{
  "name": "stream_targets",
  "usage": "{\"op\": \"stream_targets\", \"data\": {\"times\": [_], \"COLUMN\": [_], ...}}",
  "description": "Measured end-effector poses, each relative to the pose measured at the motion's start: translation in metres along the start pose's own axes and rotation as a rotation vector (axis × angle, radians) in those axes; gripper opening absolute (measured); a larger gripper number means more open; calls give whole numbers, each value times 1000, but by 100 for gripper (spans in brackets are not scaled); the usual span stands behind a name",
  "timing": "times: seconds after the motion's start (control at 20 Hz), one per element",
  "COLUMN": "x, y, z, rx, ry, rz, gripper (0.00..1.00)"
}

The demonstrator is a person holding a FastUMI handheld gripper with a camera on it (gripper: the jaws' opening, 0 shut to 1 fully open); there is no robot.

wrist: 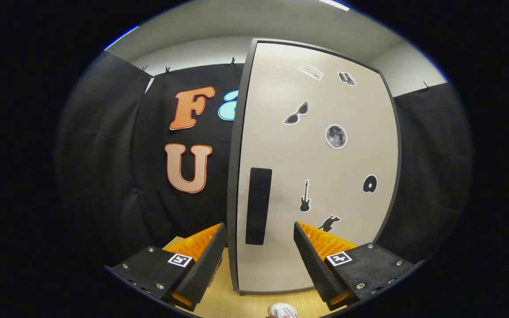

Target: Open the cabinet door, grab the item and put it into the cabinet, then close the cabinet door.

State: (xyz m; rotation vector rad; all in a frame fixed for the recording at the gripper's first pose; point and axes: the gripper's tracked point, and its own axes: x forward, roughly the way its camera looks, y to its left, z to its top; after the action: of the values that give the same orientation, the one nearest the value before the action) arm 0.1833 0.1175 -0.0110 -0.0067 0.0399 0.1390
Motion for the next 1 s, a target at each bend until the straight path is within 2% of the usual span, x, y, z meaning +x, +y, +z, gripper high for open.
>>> {"op": "stream_targets", "data": {"times": [0.45, 0.6, 0.7, 0.75, 0.8, 0.85, 0.9, 1.0], "x": [57, 65, 68, 67, 67, 66, 64, 60], "y": [2, 2, 1, 1, 1, 4, 3, 3], "z": [-2, -1, -1, -2, -2, -3, -3, -3], "rx": [26, 29, 25, 27, 32, 43, 50, 71], "ry": [-1, -9, -9, -8, -10, -5, -6, 10], "rz": [-20, -23, -28, -31, -27, -21, -19, -10], "gripper": [95, 90, 78, 67, 61, 45, 38, 35]}}
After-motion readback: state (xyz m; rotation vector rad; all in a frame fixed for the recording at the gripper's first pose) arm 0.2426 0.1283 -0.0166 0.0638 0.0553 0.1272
